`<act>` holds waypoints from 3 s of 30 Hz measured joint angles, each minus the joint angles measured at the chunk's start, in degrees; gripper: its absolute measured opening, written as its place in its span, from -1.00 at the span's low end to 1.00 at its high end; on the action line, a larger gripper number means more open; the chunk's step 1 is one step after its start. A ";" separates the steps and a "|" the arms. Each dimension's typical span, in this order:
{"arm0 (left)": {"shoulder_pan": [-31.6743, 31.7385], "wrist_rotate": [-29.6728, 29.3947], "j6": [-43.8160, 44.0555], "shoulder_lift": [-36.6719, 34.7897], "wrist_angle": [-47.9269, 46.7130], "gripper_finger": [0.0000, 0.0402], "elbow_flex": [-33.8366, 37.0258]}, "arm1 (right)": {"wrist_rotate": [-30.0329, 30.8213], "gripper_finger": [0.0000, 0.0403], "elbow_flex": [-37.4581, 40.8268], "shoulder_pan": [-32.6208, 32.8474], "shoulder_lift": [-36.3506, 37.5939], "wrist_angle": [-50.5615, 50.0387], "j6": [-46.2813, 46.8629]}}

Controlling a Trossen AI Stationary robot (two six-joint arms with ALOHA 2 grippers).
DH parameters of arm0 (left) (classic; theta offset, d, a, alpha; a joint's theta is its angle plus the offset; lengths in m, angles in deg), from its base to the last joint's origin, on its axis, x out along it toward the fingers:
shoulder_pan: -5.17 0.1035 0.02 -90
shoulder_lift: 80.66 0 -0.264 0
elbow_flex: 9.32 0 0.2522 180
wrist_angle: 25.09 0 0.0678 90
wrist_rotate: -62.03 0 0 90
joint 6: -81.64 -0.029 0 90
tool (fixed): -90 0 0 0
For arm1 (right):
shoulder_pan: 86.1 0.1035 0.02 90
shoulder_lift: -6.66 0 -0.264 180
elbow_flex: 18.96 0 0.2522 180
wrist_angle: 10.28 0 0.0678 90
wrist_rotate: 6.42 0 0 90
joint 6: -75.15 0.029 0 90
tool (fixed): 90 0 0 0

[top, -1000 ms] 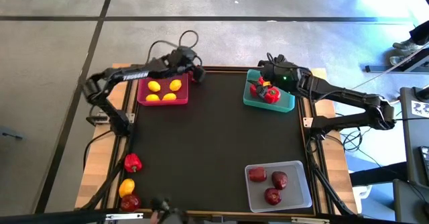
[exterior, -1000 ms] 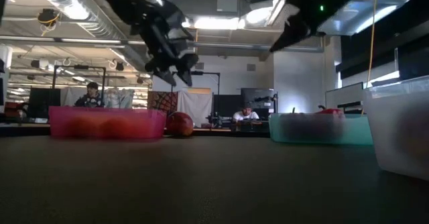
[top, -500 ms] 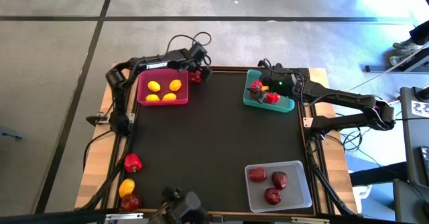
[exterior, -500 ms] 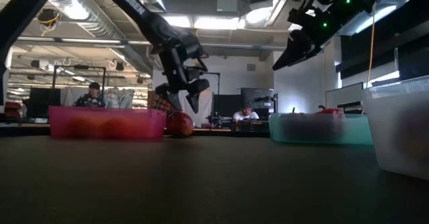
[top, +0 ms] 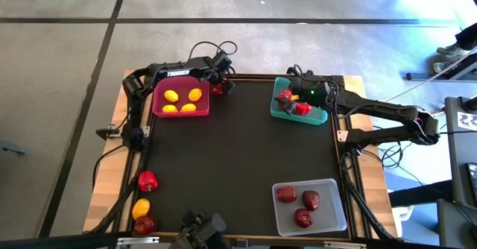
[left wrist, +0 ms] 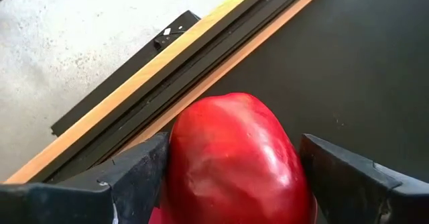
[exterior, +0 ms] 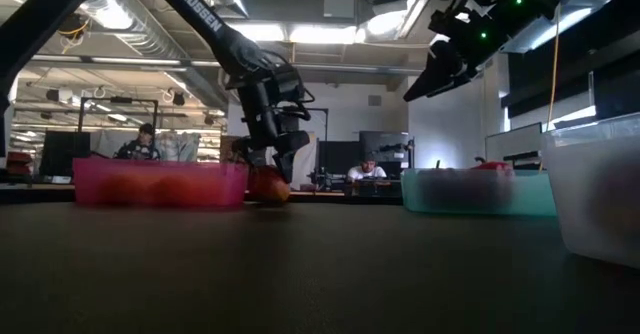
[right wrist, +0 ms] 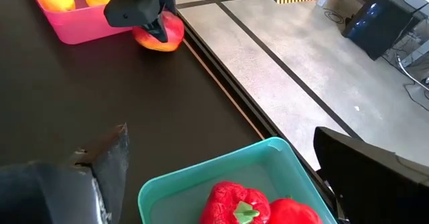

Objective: Sort produce into baskets
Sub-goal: Put the apple into the transparent bin

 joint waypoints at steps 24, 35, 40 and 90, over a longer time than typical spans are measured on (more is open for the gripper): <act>-2.98 1.60 -3.05 -4.85 -0.73 0.37 0.55 | -0.37 0.90 0.00 0.00 0.00 -0.13 1.29; -8.43 2.30 -4.31 -8.02 -0.58 0.39 0.50 | -6.05 0.90 0.00 0.00 -0.17 -0.44 3.35; -13.27 2.48 -3.19 -8.93 -0.56 0.39 0.44 | -13.35 0.90 0.00 0.11 -0.33 -2.36 5.81; -49.32 3.78 0.18 -12.91 22.42 0.40 0.33 | -3.94 0.38 12.66 42.42 -16.13 47.82 28.02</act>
